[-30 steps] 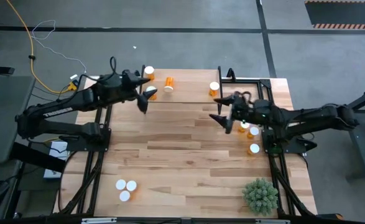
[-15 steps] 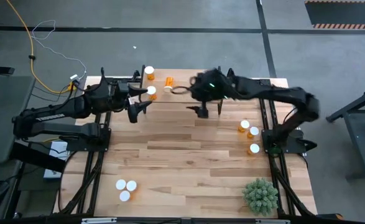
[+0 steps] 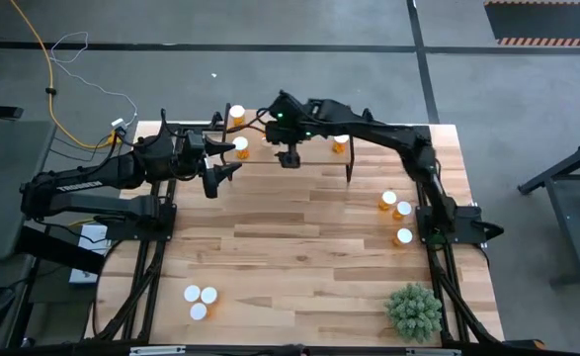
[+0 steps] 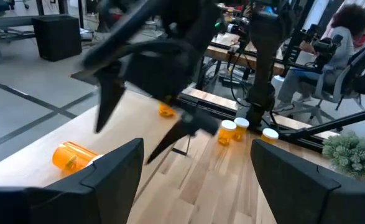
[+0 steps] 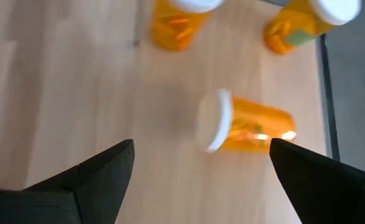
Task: Pick and place medicine bottles onto shelf by color
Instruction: Adjust the orange pill bottle on the shelf
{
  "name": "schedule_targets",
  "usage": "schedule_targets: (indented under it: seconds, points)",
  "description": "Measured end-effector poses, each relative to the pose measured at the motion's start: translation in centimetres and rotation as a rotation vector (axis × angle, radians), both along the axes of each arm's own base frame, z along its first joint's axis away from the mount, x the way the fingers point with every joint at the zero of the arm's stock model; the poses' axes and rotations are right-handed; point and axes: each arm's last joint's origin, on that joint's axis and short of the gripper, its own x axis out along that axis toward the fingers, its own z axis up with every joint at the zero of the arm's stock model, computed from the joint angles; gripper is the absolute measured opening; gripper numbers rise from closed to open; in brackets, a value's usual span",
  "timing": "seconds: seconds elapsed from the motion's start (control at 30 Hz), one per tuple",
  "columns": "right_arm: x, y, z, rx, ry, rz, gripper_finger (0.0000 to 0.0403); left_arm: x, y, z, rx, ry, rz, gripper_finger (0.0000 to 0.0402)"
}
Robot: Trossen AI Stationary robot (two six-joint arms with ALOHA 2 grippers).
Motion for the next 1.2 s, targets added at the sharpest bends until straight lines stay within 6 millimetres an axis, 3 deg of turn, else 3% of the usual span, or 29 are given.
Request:
schedule_targets:
  seconds: [0.13,0.3,0.47,0.77,0.93,1.2]
  points:
    - [0.9,-1.8,-0.1,0.005,-0.051,-0.055,0.0366,0.0,0.0,-0.1,-0.001,0.005,0.001,0.0287]
    - [0.5,-4.0,0.7,0.068,-0.131,-0.072,0.0366,0.0,0.0,-0.2,-0.006,0.023,0.001,0.0287]
    - [-0.3,-7.3,1.3,0.113,-0.268,-0.263,0.0366,-0.1,0.0,-0.4,0.019,0.052,-0.005,0.0287]
    - [-0.6,-11.8,-1.6,0.205,-0.329,-0.537,0.0366,-0.1,0.0,-0.4,0.019,0.052,-0.005,0.0287]
    - [-0.1,-12.7,-4.1,0.215,-0.283,-0.558,0.0366,-0.1,0.0,-0.4,0.019,0.052,-0.005,0.0287]
    - [0.6,-11.9,-4.8,0.196,-0.246,-0.491,0.0366,-0.1,0.0,-0.4,0.016,0.062,-0.005,0.0287]
